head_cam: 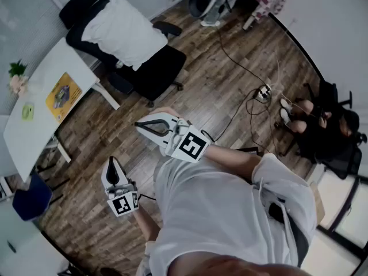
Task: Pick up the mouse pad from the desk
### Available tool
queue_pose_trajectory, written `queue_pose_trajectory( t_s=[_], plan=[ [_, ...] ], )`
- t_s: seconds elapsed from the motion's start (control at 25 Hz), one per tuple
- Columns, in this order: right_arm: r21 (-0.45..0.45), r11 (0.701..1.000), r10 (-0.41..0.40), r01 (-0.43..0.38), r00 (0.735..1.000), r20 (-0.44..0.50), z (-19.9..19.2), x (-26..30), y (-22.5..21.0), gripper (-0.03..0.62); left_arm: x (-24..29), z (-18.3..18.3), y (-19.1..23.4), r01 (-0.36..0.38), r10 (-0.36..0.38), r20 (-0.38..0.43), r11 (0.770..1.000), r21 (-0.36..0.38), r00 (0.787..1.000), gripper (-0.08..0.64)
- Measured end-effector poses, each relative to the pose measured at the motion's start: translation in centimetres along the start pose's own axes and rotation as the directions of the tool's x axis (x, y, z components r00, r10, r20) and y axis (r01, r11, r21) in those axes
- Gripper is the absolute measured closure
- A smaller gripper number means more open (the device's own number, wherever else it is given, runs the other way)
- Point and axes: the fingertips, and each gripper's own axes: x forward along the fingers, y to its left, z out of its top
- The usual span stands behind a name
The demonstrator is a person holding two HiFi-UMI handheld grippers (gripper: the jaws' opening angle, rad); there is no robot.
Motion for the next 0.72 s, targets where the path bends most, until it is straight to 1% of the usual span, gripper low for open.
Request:
queue_pose_trajectory(
  t_s=[0.04,0.08,0.12,0.16,0.2,0.24,0.28,0.36,0.44,0.52,0.6,0.72],
  plan=[
    [0.08,0.993,-0.093,0.091,0.996,0.009,-0.5,-1.5,-2.4,0.596,2.5,-0.4,-1.2,0.018,-0.018,0.001,1.0,-0.011,1.0,0.575],
    [0.133,0.976,-0.173,0.172,0.985,-0.001,-1.2,-2.9,-4.6,0.595,4.9,-0.7,-2.4,0.036,-0.036,0.003,0.999,-0.022,0.999,0.575],
    [0.146,0.961,-0.233,0.235,0.972,-0.031,-1.9,-4.3,-6.5,0.595,7.0,-0.9,-3.3,0.05,-0.05,0.008,0.998,-0.032,0.999,0.575],
    [0.123,0.954,-0.268,0.275,0.961,-0.07,-2.6,-5.3,-7.8,0.595,8.5,-1.0,-4.1,0.057,-0.057,0.012,0.997,-0.043,0.998,0.575],
    [0.082,0.955,-0.276,0.286,0.955,-0.108,-3.3,-5.8,-8.5,0.595,9.3,-1.1,-4.5,0.048,-0.048,0.008,0.997,-0.059,0.999,0.575],
    [0.042,0.962,-0.261,0.269,0.956,-0.135,-3.9,-6.0,-8.7,0.595,9.3,-1.2,-4.7,0.021,-0.021,0.001,0.997,-0.08,1.0,0.575],
    [0.018,0.972,-0.23,0.235,0.962,-0.147,-4.3,-5.9,-8.5,0.596,8.7,-1.2,-4.8,-0.019,0.019,-0.005,0.995,-0.101,1.0,0.575],
    [0.015,0.985,-0.165,0.169,0.975,-0.146,-4.9,-5.4,-8.0,0.595,7.2,-0.8,-4.9,-0.103,0.103,-0.005,0.986,-0.13,0.995,0.575],
    [0.032,0.99,-0.13,0.136,0.981,-0.142,-5.4,-5.3,-7.6,0.595,6.1,-0.3,-5.1,-0.153,0.154,-0.006,0.98,-0.128,0.988,0.575],
    [0.046,0.993,-0.102,0.11,0.985,-0.136,-5.9,-5.4,-7.2,0.595,4.8,-0.5,-5.5,-0.19,0.189,-0.019,0.975,-0.119,0.982,0.575],
    [0.042,0.996,-0.075,0.082,0.988,-0.135,-6.3,-5.7,-6.4,0.595,3.2,-1.4,-6.0,-0.219,0.216,-0.042,0.968,-0.122,0.976,0.575],
    [0.073,0.995,-0.059,0.069,0.99,-0.13,-6.4,-6.1,-4.9,0.595,0.9,-3.6,-6.3,-0.238,0.226,-0.099,0.961,-0.138,0.969,0.575]
  ],
)
